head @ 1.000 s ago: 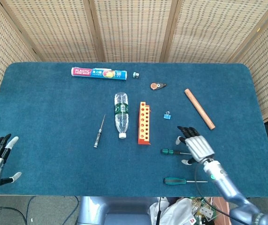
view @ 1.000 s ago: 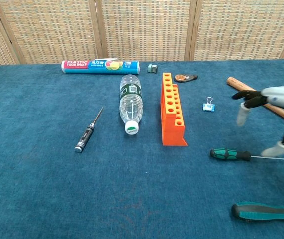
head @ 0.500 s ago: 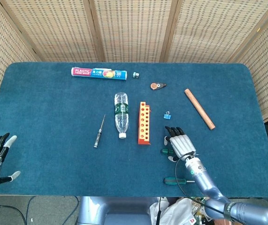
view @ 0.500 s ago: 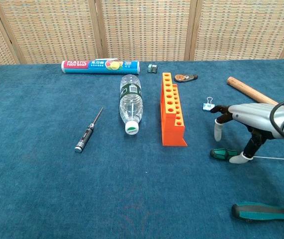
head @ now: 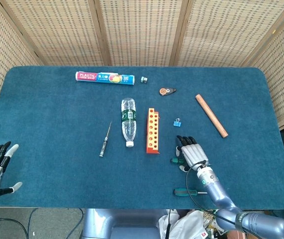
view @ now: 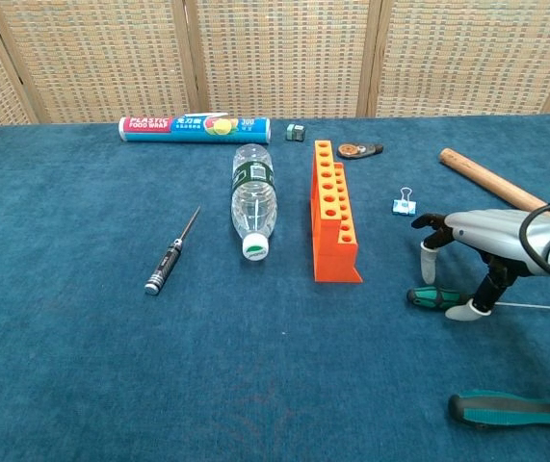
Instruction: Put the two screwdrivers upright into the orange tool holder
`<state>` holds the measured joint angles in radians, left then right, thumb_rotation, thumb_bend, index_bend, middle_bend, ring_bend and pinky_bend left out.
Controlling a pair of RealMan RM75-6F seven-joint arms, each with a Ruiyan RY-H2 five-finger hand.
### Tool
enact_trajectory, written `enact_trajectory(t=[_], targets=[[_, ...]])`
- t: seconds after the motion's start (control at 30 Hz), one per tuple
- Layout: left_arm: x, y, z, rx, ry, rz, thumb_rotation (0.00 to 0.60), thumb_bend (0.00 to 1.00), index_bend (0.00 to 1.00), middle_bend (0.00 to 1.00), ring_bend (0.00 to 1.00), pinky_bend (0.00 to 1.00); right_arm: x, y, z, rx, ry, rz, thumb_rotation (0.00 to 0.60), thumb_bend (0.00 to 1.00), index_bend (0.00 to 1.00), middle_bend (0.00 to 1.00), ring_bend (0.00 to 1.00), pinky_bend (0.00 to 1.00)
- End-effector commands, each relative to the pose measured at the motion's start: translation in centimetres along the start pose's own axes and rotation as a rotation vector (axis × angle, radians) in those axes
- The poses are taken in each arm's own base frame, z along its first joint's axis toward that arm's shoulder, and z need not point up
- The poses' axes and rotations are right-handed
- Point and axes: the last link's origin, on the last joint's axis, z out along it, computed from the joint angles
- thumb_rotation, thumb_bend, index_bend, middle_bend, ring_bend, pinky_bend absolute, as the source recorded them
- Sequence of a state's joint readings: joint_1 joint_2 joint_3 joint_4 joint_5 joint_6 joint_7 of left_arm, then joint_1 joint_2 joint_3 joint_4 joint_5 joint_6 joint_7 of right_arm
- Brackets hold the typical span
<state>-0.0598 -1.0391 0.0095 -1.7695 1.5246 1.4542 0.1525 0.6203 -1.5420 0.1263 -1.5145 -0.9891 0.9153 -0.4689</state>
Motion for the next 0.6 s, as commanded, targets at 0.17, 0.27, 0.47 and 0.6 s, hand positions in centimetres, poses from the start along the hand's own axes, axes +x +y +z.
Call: enact_trajectory(t=[0.17,0.27,0.47,0.6], targets=[[0.08,-0.07,0.01,0.003,0.005,-0.002,0.600,0.00,0.00,0.00,0.00,0.00,-0.30,-0.29,0.44,-0.005,-0.007,-0.003,0.600,0.23,0.44,0.00,0.00,0.00],[0.13,-0.15,0.02,0.006,0.006,-0.005,0.600,0.00,0.00,0.00,0.00,0.00,-0.48,-0.31,0.62,-0.015,-0.018,0.003,0.600,0.25,0.45,0.00,0.00,0.00],[0.20,-0.27,0.05,0.009,0.007,-0.008,0.600,0.00,0.00,0.00,0.00,0.00,-0.58,-0.13,0.72,-0.028,-0.028,-0.003,0.600,0.26,0.46,0.00,0.00,0.00],[0.20,-0.28,0.05,0.009,0.006,-0.008,0.600,0.00,0.00,0.00,0.00,0.00,-0.52,0.02,0.68,-0.036,-0.039,0.013,0.600,0.26,0.47,0.00,0.00,0.00]])
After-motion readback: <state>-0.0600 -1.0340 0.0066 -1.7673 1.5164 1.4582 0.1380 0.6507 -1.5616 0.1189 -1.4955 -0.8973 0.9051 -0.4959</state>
